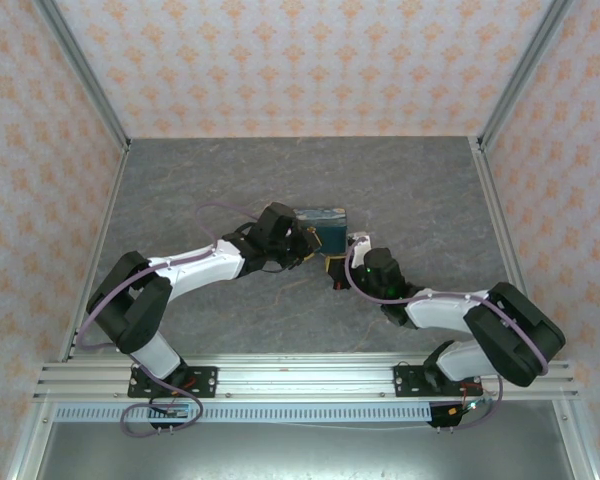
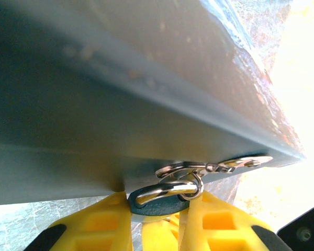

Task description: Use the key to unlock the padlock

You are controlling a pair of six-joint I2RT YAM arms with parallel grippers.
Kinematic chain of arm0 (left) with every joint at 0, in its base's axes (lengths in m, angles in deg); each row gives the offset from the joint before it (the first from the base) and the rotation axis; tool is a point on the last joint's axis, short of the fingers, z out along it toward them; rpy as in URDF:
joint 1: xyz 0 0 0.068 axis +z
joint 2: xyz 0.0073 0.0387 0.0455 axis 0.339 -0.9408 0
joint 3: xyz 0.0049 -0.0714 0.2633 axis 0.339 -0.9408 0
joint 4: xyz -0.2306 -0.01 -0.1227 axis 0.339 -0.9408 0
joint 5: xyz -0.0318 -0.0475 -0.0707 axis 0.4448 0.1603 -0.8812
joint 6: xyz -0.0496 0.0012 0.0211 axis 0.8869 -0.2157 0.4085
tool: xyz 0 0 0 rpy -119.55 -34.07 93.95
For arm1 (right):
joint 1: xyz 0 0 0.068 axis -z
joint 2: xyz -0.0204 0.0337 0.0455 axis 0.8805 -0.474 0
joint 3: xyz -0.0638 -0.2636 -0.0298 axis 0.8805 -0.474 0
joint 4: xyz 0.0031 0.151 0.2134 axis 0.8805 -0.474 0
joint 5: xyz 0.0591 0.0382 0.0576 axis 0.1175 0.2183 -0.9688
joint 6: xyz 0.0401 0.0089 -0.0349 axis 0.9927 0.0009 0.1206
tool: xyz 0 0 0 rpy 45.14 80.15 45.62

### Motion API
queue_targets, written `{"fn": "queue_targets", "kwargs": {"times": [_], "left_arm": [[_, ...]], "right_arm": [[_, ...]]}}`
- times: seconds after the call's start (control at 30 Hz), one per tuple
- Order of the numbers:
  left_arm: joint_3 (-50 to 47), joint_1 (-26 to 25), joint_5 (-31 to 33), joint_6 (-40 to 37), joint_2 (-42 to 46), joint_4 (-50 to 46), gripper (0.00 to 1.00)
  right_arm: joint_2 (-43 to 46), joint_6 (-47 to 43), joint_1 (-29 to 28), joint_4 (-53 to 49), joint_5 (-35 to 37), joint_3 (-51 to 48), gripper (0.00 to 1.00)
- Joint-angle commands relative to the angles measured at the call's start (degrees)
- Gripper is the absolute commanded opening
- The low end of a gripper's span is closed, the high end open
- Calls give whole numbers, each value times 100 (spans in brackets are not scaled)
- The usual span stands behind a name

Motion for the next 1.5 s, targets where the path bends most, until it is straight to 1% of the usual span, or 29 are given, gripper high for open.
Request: {"fn": "queue_targets", "kwargs": {"times": [0.0, 1.47], "left_arm": [[-31, 60, -31, 42, 244, 209, 16], [-113, 54, -52, 38, 175, 289, 15]], "right_arm": [[-95, -1, 53, 305, -87, 168, 0], [-23, 144, 62, 435, -230, 281, 0]]}}
